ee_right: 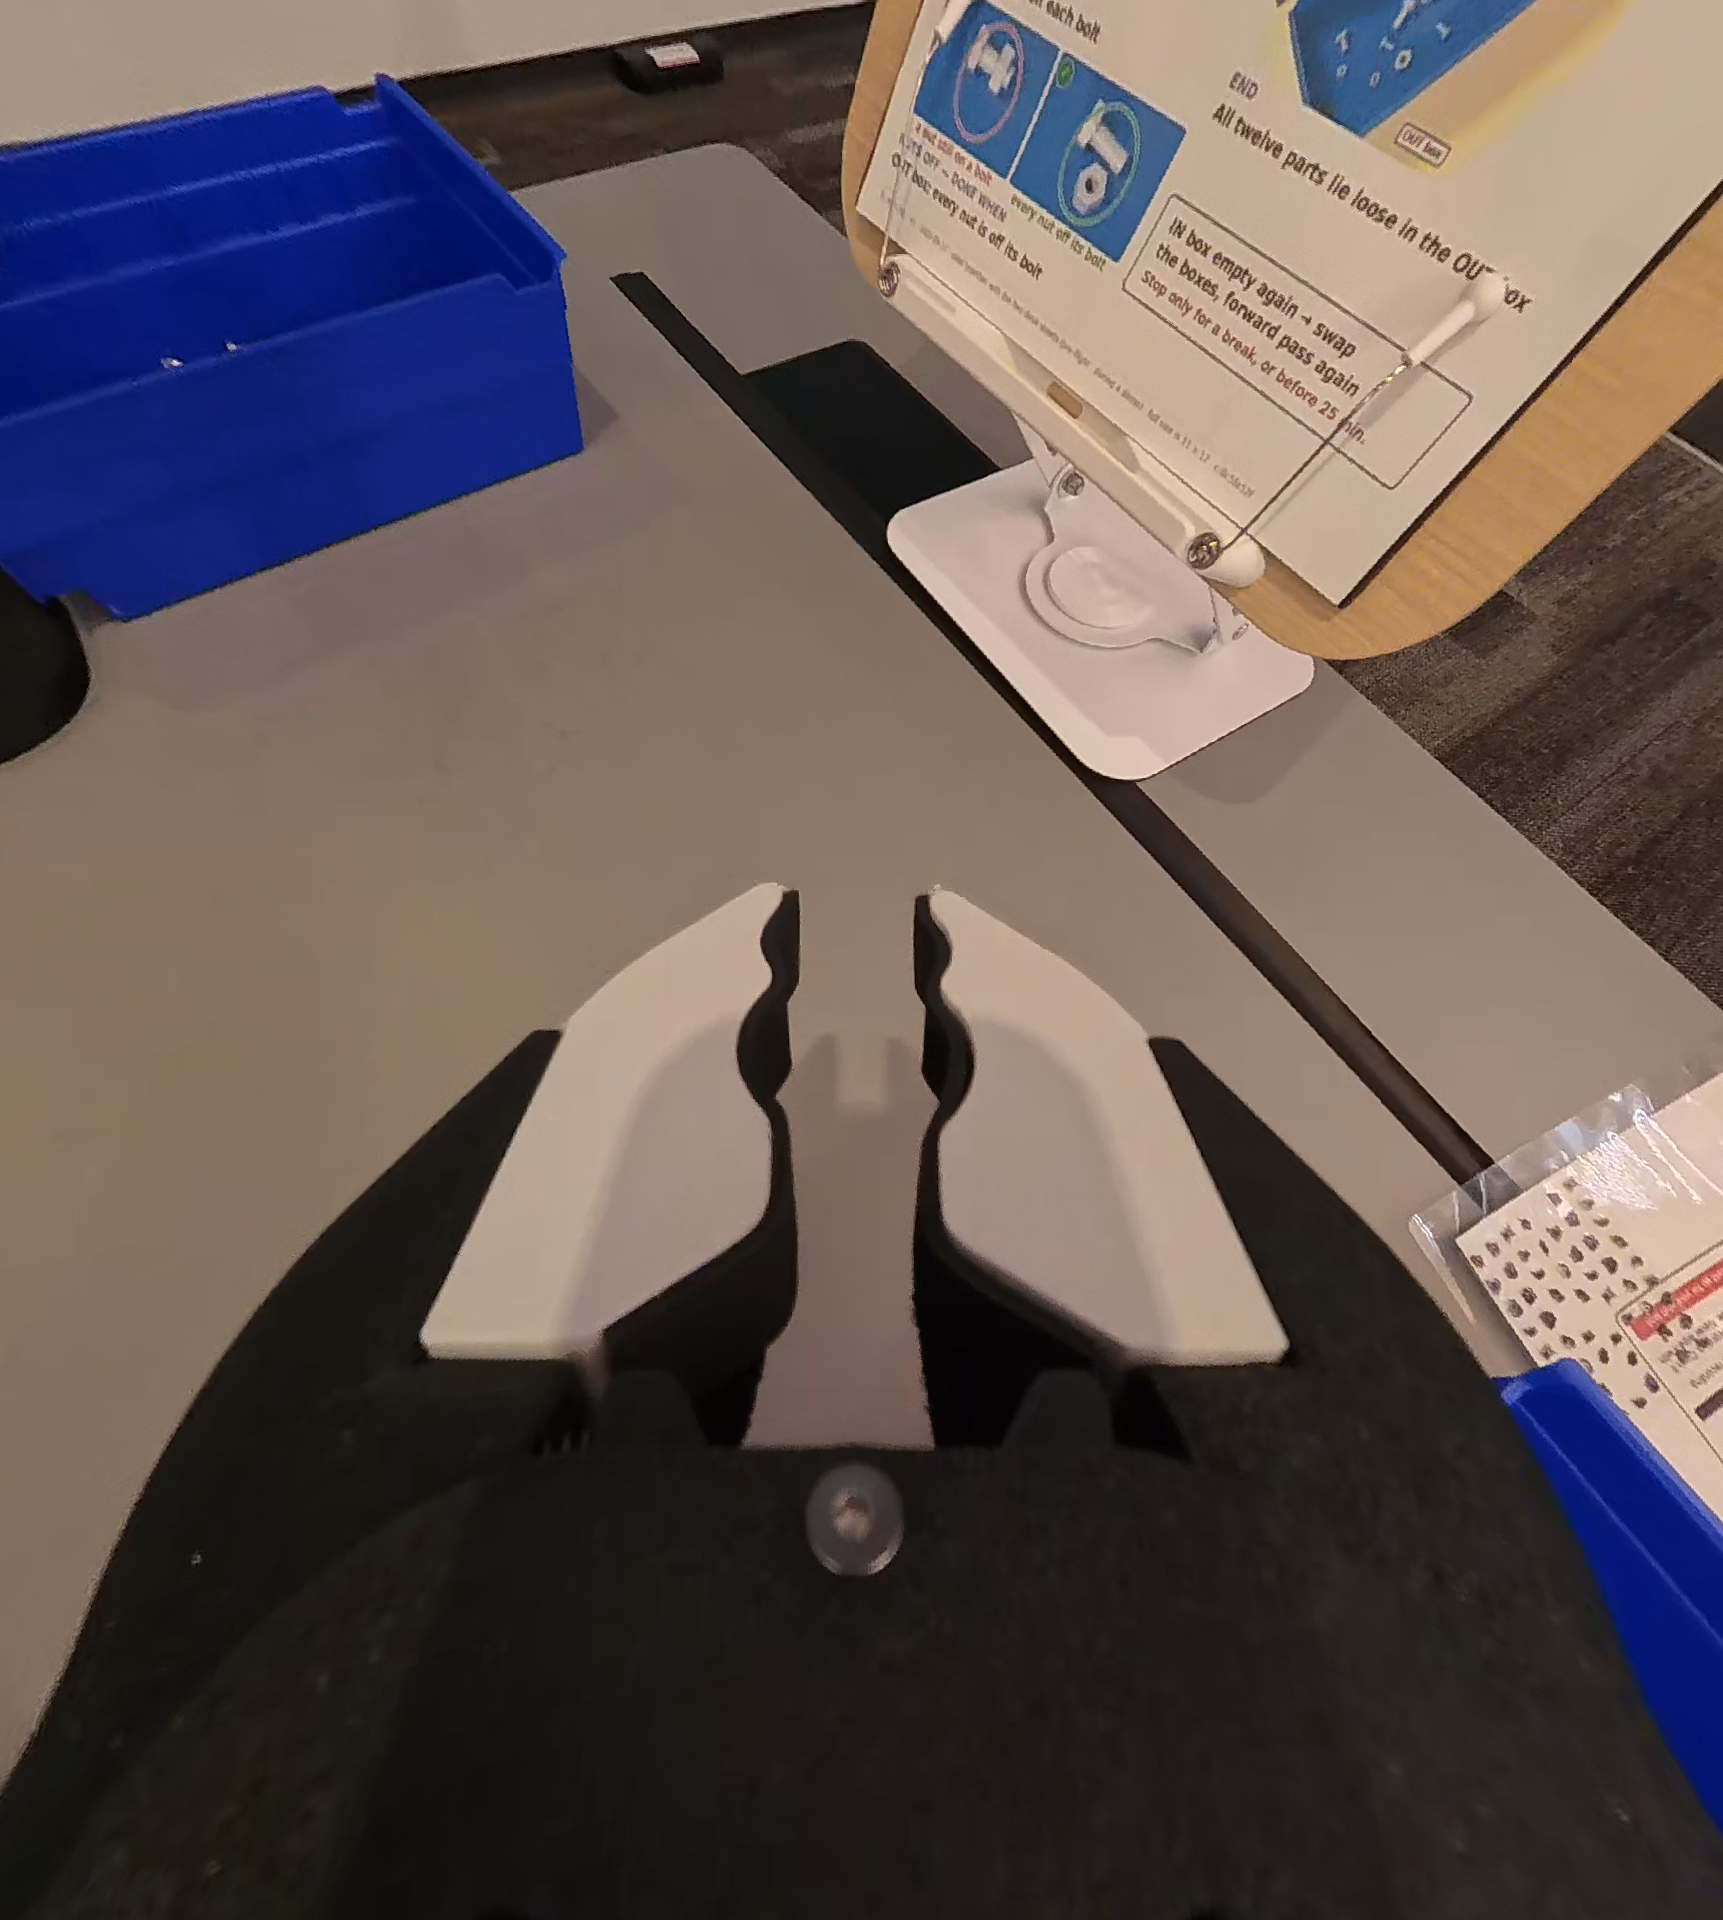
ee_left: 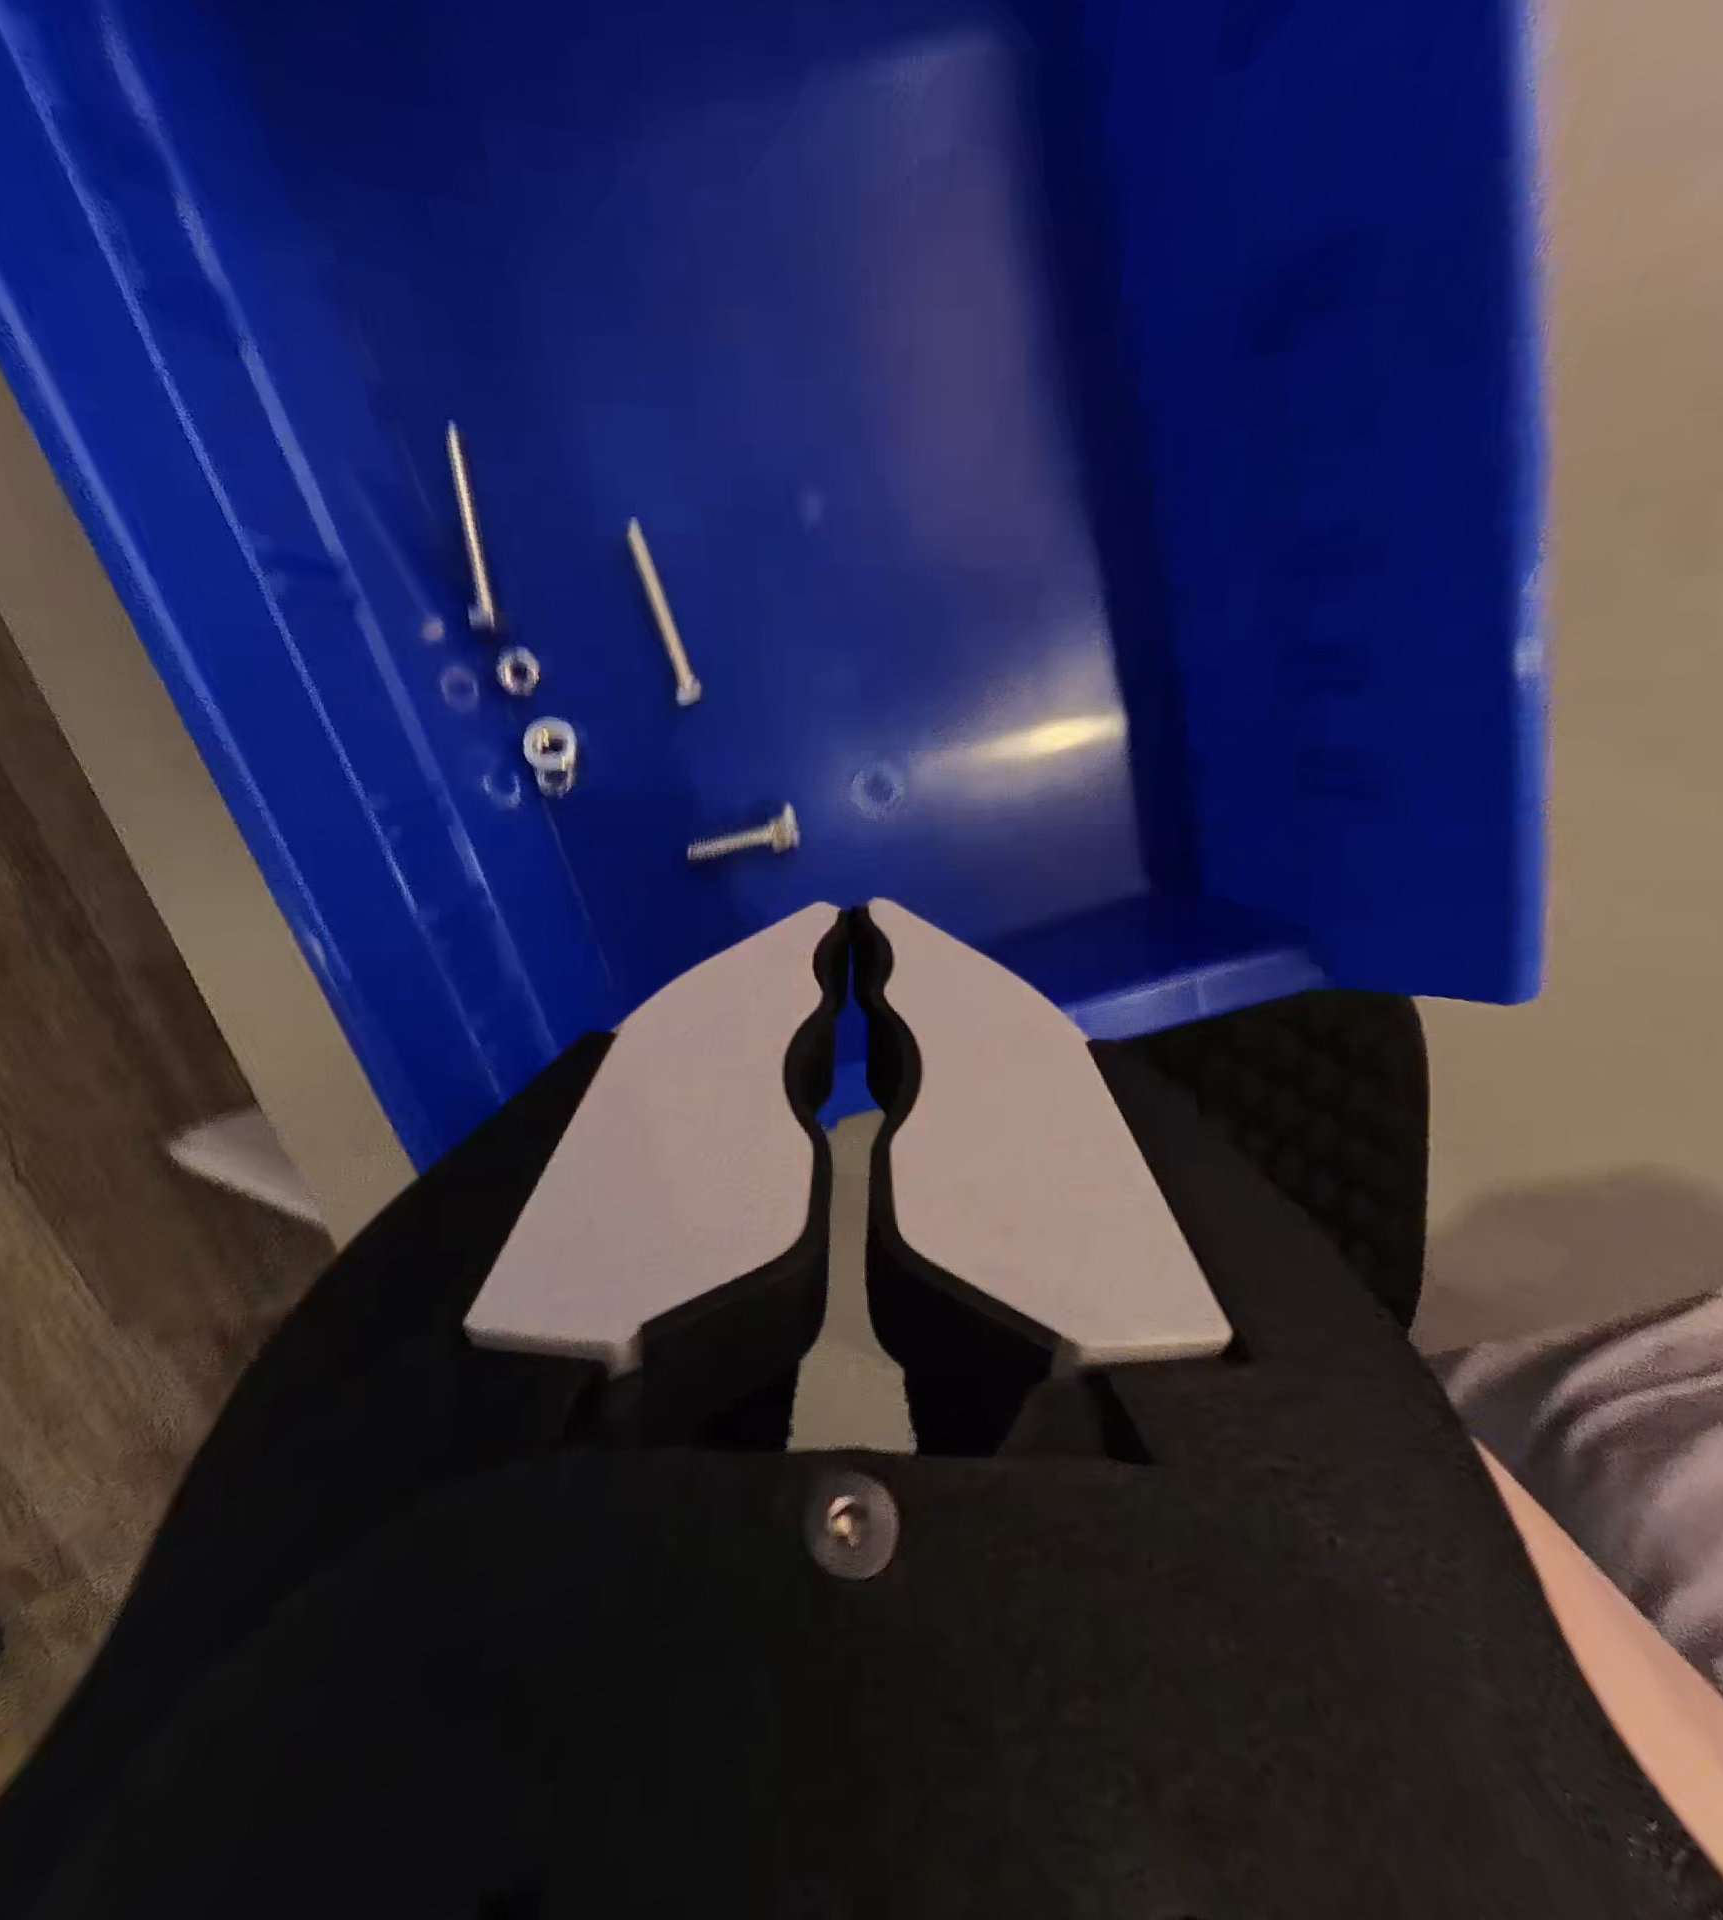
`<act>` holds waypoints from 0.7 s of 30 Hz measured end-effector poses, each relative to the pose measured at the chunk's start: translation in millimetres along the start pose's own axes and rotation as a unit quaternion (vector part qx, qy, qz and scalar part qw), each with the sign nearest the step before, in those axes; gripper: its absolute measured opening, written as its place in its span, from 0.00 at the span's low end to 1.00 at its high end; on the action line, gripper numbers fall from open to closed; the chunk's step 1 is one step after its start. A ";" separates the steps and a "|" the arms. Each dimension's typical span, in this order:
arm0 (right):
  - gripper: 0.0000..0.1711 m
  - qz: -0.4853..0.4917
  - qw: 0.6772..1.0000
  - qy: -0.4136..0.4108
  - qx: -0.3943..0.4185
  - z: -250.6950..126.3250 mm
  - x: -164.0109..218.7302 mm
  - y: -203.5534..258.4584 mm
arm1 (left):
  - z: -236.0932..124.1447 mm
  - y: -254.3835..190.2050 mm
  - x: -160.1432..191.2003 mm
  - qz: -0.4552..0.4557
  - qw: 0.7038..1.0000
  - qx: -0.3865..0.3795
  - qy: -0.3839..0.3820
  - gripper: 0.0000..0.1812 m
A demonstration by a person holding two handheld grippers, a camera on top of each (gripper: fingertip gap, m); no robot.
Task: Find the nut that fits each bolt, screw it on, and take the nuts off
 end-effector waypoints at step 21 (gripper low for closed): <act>0.12 -0.021 0.999 0.015 0.024 -4.1 3.1 -0.8 | 68.4 28.2 -4.8 -0.177 0.975 0.006 0.133 0.07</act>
Point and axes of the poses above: each gripper's, where its closed fingertips meet, z out along the fingers, x out of its underside, y = z × x across the jaws, the point moved 6 cm from there along -z, back along the fingers, and after that the axes turned 6 degrees about y, right-handed, at the moved point
